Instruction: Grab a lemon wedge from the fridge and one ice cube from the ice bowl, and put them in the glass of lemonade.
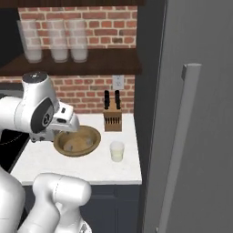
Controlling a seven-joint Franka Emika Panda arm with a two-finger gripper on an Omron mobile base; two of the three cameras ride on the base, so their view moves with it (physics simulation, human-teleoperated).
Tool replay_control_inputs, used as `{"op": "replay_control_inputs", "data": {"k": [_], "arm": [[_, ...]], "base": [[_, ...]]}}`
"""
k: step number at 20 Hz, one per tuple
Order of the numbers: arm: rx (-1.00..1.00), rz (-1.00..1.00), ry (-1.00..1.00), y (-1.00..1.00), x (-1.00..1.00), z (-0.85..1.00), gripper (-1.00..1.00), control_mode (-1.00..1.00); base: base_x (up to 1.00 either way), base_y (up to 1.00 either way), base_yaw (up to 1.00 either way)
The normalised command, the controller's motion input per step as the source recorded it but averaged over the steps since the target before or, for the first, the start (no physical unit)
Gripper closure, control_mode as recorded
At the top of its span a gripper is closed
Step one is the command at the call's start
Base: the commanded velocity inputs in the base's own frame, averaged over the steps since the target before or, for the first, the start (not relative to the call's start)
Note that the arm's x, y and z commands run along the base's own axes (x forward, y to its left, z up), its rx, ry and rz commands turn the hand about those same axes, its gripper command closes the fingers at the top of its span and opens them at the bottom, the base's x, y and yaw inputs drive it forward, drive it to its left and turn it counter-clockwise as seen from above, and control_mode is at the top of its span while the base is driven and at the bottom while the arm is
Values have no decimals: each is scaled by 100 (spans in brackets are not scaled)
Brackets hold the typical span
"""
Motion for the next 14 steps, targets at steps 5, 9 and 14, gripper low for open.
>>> {"op": "replay_control_inputs", "data": {"k": [5,9,14], "arm": [[-2,9,18,11,63,-43,-100,-100],[-8,10,20,33,93,-84,-100,-100],[-8,8,9,33,69,-100,-100,-100]], "base": [[0,0,0],[0,0,0],[0,0,0]]}}
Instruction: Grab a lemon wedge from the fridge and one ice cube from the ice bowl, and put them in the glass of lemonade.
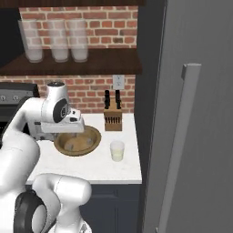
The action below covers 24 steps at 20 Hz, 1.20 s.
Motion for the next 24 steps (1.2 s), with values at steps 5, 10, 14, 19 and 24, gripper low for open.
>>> {"op": "replay_control_inputs", "data": {"k": [5,10,14,19,24], "arm": [[-3,2,17,1,59,-51,-100,-100],[0,-2,0,-1,53,-2,-100,-100],[-2,-3,-2,0,19,-16,-100,-100],[0,-1,-12,0,0,-14,-100,-100],[0,0,-6,0,0,2,-100,-100]], "base": [[0,0,0],[0,0,0],[0,0,0],[0,0,0],[0,0,0]]}}
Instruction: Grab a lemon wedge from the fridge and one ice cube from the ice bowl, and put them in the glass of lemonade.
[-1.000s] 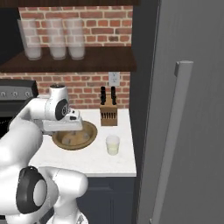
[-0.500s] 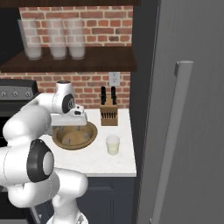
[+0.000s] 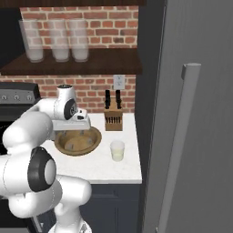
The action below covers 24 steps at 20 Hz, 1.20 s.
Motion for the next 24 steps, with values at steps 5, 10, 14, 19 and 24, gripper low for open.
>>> {"op": "replay_control_inputs", "data": {"k": [5,10,14,19,24], "arm": [[0,0,-5,6,29,4,-100,-100],[0,0,1,3,4,-11,-100,-100],[1,0,3,12,2,-48,-100,-100],[0,0,5,10,11,-33,-100,-100],[0,0,0,0,23,0,-100,-100]], "base": [[0,0,0],[0,0,0],[0,0,0],[0,0,0],[0,0,0]]}}
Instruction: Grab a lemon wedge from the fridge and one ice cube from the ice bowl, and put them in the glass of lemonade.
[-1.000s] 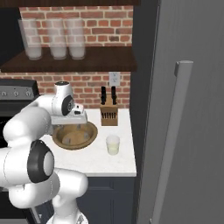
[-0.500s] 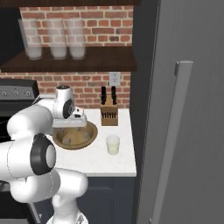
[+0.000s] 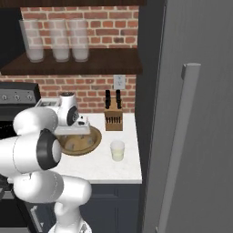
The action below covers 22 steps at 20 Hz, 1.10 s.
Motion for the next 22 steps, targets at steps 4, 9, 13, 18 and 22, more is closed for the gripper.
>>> {"op": "replay_control_inputs", "data": {"k": [4,9,13,18,22], "arm": [[0,0,4,0,27,0,-100,-100],[0,0,3,0,4,-28,-100,-100],[0,0,0,6,0,-45,-100,-100],[0,0,0,12,0,-40,-100,-100],[0,0,0,5,0,-30,-100,-100]], "base": [[0,0,0],[0,0,0],[0,0,0],[0,0,0],[0,0,0]]}}
